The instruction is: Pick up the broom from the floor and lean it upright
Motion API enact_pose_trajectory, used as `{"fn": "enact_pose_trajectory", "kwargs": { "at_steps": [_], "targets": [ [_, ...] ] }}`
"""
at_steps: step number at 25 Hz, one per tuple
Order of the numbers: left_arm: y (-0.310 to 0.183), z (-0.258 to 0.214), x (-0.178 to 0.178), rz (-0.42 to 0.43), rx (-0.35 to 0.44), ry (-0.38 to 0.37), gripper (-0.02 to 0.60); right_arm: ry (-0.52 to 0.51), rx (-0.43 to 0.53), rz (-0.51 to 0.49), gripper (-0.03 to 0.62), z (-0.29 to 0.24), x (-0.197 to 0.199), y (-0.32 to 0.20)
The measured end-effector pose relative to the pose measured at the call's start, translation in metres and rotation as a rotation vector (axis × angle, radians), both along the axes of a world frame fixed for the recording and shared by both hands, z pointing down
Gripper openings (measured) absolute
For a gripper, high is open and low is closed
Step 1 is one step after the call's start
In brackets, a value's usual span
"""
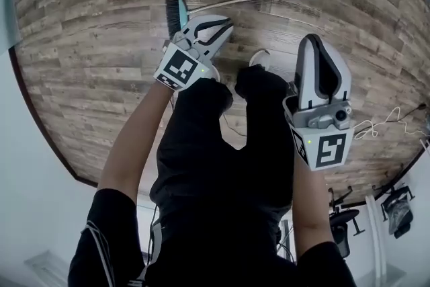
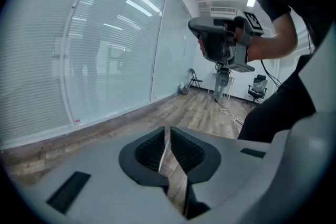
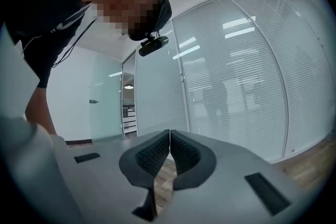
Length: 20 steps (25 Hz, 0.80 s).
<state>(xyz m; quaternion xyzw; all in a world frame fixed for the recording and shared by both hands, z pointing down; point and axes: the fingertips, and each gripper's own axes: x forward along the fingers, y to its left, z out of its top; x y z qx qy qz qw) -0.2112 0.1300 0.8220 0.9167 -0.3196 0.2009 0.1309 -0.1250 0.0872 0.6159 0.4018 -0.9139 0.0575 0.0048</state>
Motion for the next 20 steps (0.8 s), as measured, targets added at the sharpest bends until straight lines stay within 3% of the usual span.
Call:
{"fn": "enact_pose_trajectory", "kwargs": {
  "at_steps": [4, 8, 10, 12, 15, 20],
  "targets": [
    [-0.001, 0.110, 0.007, 0.107, -0.056, -0.079, 0.025, -0.031, -0.021, 0.045, 0.019, 0.069, 0.001, -0.008],
    [-0.009, 0.212, 0.004, 0.132, -0.114, -0.145, 0.103, -0.227, -0.122, 0.056, 0.018, 0.098, 0.014, -0.007],
    [0.003, 0.258, 0.006, 0.209, -0.128, -0.209, 0.126, -0.285, -0.130, 0.032, 0.018, 0.099, 0.017, -0.003],
    [0.005, 0.300, 0.011, 0.284, -0.132, -0.253, 0.132, -0.256, -0.127, 0.023, 0.018, 0.110, 0.021, -0.004],
    [0.001, 0.356, 0.004, 0.329, -0.160, -0.321, 0.140, -0.169, -0.160, 0.034, 0.018, 0.139, 0.029, -0.009],
    [-0.018, 0.432, -0.007, 0.289, -0.203, -0.418, 0.143, -0.102, -0.288, 0.060, 0.018, 0.180, 0.046, -0.018]
  ]
}}
